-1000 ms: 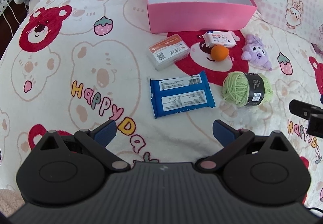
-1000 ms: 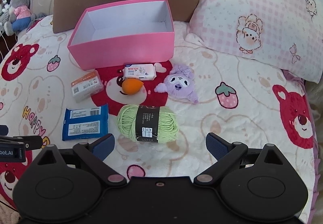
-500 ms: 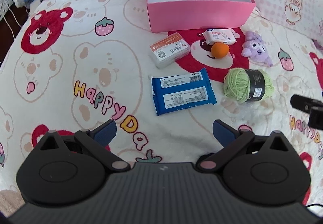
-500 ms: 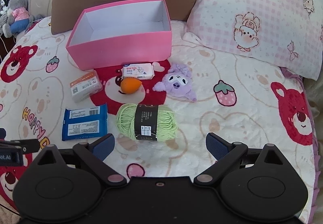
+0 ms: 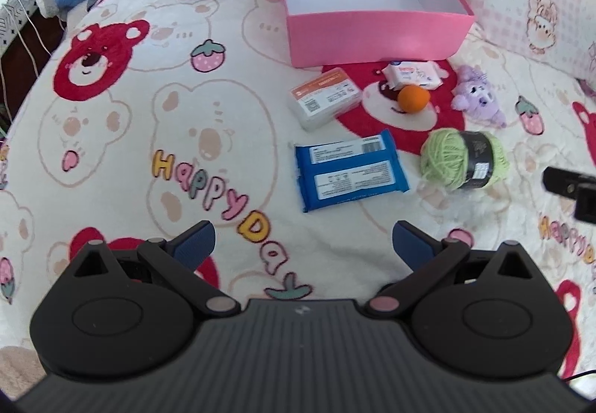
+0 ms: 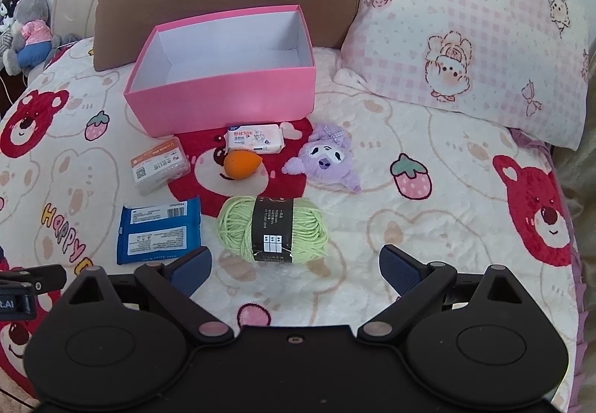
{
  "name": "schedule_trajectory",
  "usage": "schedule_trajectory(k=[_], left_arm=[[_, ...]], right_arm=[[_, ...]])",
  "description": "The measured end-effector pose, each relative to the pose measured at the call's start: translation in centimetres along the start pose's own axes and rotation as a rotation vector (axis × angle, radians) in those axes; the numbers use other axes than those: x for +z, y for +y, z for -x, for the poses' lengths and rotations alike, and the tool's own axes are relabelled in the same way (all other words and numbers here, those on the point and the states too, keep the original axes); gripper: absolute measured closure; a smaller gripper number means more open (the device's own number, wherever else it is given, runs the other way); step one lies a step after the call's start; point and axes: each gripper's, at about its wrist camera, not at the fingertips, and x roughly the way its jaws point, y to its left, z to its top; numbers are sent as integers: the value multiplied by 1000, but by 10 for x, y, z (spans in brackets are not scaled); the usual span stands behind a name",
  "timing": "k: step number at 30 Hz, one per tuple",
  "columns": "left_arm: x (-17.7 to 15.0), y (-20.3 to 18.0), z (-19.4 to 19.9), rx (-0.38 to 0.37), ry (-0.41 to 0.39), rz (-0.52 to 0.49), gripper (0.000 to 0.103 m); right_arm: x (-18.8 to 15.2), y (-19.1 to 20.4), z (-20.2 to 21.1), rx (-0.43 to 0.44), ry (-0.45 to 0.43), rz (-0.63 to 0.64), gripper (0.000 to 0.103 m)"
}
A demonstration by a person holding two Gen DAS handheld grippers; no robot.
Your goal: Organize objects
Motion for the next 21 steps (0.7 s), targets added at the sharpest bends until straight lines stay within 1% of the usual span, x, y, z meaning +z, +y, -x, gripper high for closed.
schedule_trajectory(k=[2,6,9,11,15,17,19,21], left_arm=[[-2,2,-1,7,6,-3,0],[-4,8,0,-8,11,9,0],[-3,11,4,-37,4,7,0],[-1,13,6,-55,1,4,0],[4,17,5,-25,-3,-31,0],[8,20,1,-26,11,-49,0],[11,24,-1,-36,9,-51,0],[14,27,-3,-35,-29,-57,0]], right_arm=[[0,1,2,-4,-3,2,5],[-1,1,4,-2,-3,5,5],[1,2,5,51,18,-6,5],[3,4,7,64,20,0,5],[8,10,9,58,14,28,5],[11,11,10,75,-3,33,5],[15,12,13,126,-43,52,5],[18,15,13,174,-84,76,5]])
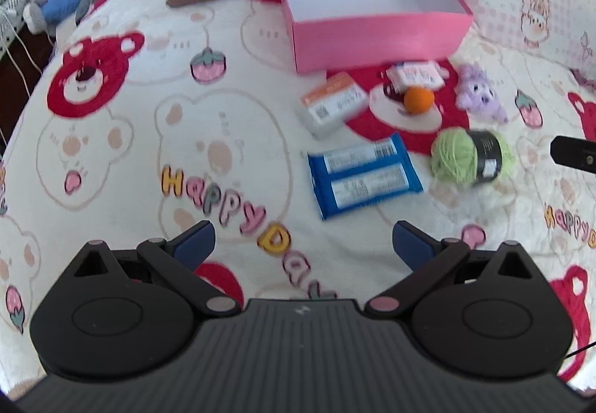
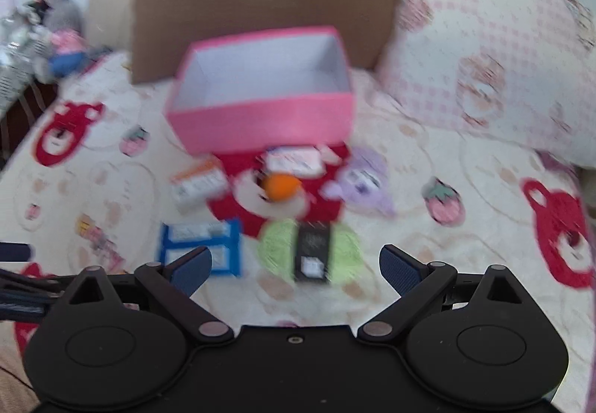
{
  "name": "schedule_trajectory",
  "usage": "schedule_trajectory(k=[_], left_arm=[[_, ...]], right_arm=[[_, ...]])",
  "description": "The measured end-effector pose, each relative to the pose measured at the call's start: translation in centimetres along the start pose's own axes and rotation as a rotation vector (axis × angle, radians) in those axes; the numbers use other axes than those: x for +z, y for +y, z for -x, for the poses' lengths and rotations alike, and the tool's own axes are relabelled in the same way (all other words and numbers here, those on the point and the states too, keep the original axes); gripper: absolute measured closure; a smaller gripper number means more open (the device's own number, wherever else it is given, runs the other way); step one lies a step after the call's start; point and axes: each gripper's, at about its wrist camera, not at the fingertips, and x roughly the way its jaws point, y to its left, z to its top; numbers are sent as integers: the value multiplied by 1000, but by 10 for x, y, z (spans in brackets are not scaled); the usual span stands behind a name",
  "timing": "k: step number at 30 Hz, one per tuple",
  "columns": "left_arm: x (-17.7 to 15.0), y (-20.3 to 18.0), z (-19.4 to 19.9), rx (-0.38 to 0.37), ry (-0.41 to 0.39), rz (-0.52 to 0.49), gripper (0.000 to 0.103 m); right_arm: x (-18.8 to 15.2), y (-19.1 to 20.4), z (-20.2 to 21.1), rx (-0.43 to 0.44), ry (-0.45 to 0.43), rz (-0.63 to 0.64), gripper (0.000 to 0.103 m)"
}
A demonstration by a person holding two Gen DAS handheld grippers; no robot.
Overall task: Organize objects
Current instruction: 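Move the right tool to the blue snack packet and close on it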
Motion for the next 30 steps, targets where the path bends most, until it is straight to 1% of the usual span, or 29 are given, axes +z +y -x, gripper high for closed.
schedule_trajectory(k=[2,3,5,7,9,12,13,15,17,19,23,26,27,28,30], left_arm=[[4,2,-2,20,-45,-12,0],[6,3,-4,31,-55,-8,0],[11,7,-11,34,-65,13,0],[16,13,-20,20,-74,46,0],[20,19,-31,35,-93,75,0],[25,21,-40,55,-145,61,0],[26,21,-43,50,-154,55,0],[29,20,-48,20,-169,47,0],[31,19,-55,-24,-169,42,0],[32,17,-62,-60,-161,51,0],[32,17,-79,-139,-143,79,0],[31,18,-91,-187,-121,110,3],[30,18,-95,-205,-120,117,3],[29,18,-99,-218,-118,119,3],[26,15,-106,-221,-111,114,3]], right_arm=[[2,5,-6,1,-45,45,5],[3,9,-11,3,-53,71,5],[5,13,-23,36,-54,117,6],[5,21,-33,37,-80,177,6],[4,28,-39,47,-104,235,6],[2,40,-46,115,-116,332,6],[-1,44,-49,103,-120,375,5],[-5,54,-56,42,-133,452,5],[-9,60,-64,9,-142,494,5],[-10,62,-71,26,-128,492,6],[-10,59,-88,102,-63,427,9],[-17,60,-101,135,-19,399,13],[-20,60,-105,151,-5,396,17],[-24,60,-108,162,2,395,18],[-31,62,-113,181,4,398,19]])
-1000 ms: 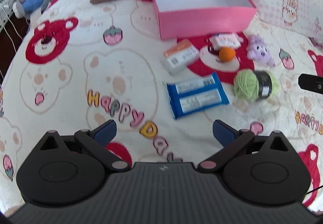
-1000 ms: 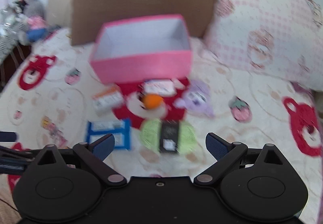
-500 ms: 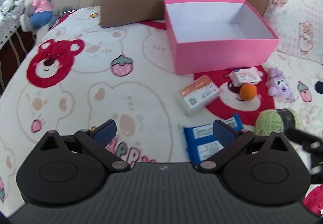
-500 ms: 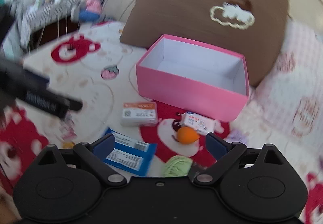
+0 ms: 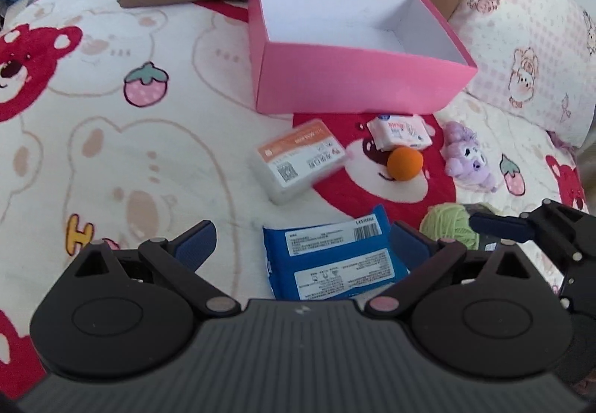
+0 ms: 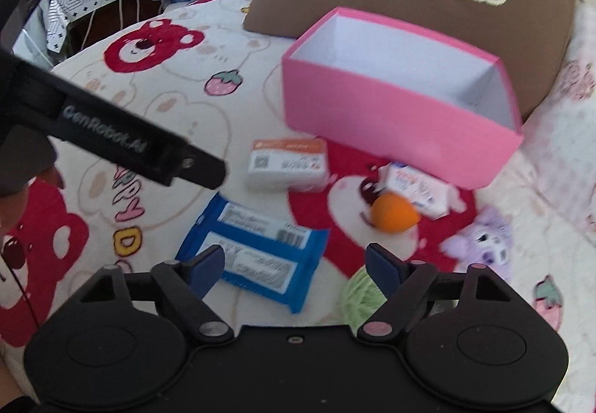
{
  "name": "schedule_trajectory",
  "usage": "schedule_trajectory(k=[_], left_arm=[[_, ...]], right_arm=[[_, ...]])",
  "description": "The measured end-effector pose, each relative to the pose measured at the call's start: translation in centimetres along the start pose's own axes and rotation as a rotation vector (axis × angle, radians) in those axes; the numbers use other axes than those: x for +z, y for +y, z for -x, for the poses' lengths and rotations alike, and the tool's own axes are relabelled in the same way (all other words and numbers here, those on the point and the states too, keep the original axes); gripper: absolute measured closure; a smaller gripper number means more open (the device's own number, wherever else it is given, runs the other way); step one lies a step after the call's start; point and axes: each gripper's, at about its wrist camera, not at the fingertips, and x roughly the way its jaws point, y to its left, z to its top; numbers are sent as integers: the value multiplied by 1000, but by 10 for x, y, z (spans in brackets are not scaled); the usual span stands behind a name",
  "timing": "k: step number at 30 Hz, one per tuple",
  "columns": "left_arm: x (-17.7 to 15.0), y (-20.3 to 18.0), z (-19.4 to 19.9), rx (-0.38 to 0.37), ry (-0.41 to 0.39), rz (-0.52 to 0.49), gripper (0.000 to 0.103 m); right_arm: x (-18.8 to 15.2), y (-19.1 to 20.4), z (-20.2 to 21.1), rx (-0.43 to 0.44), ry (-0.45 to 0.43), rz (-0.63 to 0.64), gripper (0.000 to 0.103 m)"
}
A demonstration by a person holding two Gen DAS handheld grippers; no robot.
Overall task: Organize objects
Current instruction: 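Move the right tool to the blue snack packet and close on it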
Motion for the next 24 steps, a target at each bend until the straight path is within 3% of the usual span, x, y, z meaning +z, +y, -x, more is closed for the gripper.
schedule_trajectory(k=[6,11,14,16,17,24], left_arm=[[-15,0,-23,7,59,-13,8],[-24,7,-33,-50,85,16,15],[-28,12,-37,-77,79,23,22],[-31,13,-39,-83,73,14,40],[-32,13,-41,-81,73,6,43],[-38,18,-50,-129,79,18,49]], right_arm=[[-16,3,-19,38,-45,-44,17],[-26,-9,-34,22,-8,-201,18],[-28,-9,-36,32,4,-195,19],[-27,-9,-39,45,12,-195,22],[-27,-10,-41,53,18,-207,23],[-29,-22,-59,88,68,-339,26]])
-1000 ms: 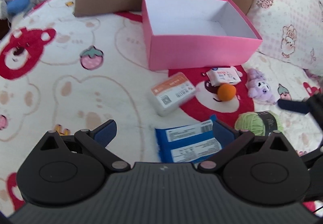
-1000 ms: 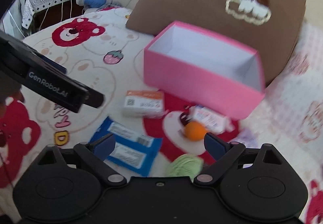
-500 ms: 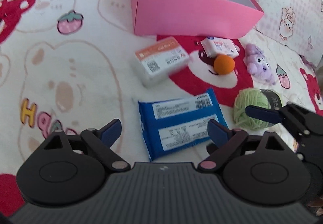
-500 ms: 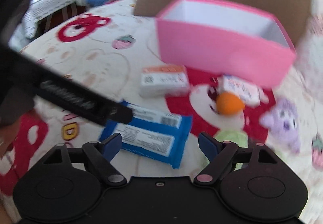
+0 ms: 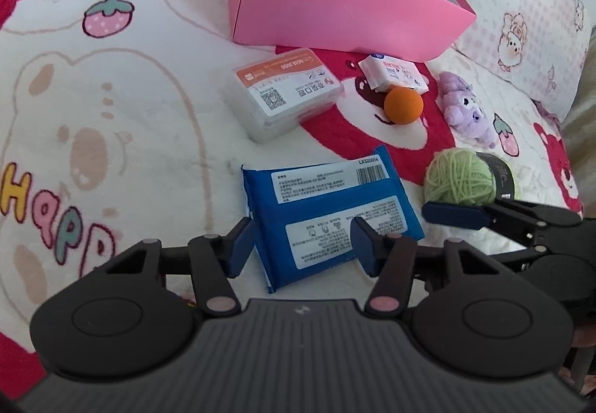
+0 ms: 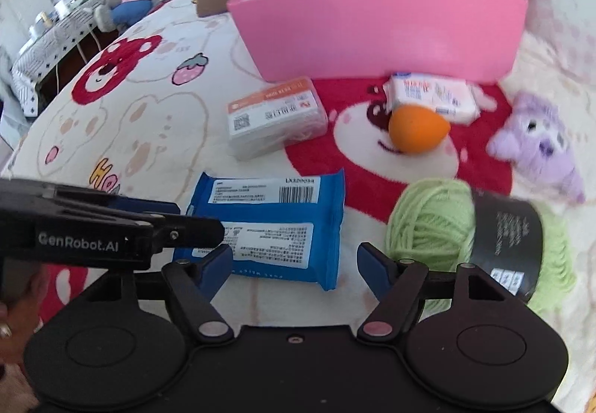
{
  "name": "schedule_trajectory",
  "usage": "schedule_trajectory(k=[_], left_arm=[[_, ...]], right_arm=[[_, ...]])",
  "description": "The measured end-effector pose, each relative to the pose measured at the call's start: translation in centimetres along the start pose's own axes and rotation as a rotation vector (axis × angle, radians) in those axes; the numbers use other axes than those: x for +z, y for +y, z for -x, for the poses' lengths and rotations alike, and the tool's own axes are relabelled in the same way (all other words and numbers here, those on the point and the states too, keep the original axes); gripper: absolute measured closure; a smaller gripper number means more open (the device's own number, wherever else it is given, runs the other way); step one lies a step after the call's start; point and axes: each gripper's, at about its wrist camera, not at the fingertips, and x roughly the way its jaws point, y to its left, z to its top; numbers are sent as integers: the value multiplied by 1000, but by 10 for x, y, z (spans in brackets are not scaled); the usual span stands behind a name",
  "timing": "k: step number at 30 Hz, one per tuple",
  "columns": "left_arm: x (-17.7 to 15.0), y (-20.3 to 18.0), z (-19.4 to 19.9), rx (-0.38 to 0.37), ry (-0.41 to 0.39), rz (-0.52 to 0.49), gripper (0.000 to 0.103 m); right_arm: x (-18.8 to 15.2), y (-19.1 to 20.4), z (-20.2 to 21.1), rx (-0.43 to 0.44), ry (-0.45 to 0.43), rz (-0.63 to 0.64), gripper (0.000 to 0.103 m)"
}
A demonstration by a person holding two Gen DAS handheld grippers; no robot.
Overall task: Organize objects
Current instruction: 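Move the right tool to the blue snack packet and close on it, then lift the blue packet with the right tool toward the pink box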
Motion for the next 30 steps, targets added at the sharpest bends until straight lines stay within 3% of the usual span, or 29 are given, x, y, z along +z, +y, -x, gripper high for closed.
schedule_trajectory(k=[5,7,11,16,20,24,26,30], left_arm=[[-4,10,-9,4,-3,11,59],[-4,15,-11,3,0,24,65],[-3,19,-11,9,-17,28,70],[-6,22,-12,-17,-25,36,71],[-12,17,-10,-58,-44,-7,71],[-10,23,-12,-53,-36,47,73],[-9,30,-12,-46,-35,80,73],[-9,26,-11,-15,-63,29,74]], right_arm=[[0,4,-5,-18,0,22,29],[1,3,-7,-26,4,15,40],[1,-3,-13,-18,24,-30,45],[-2,-1,-15,-27,31,-40,60],[-9,1,-15,-45,19,-30,62],[-11,3,-11,-46,6,-19,61],[-9,0,-7,-11,1,-40,57],[-4,-13,-7,40,-4,-142,55]])
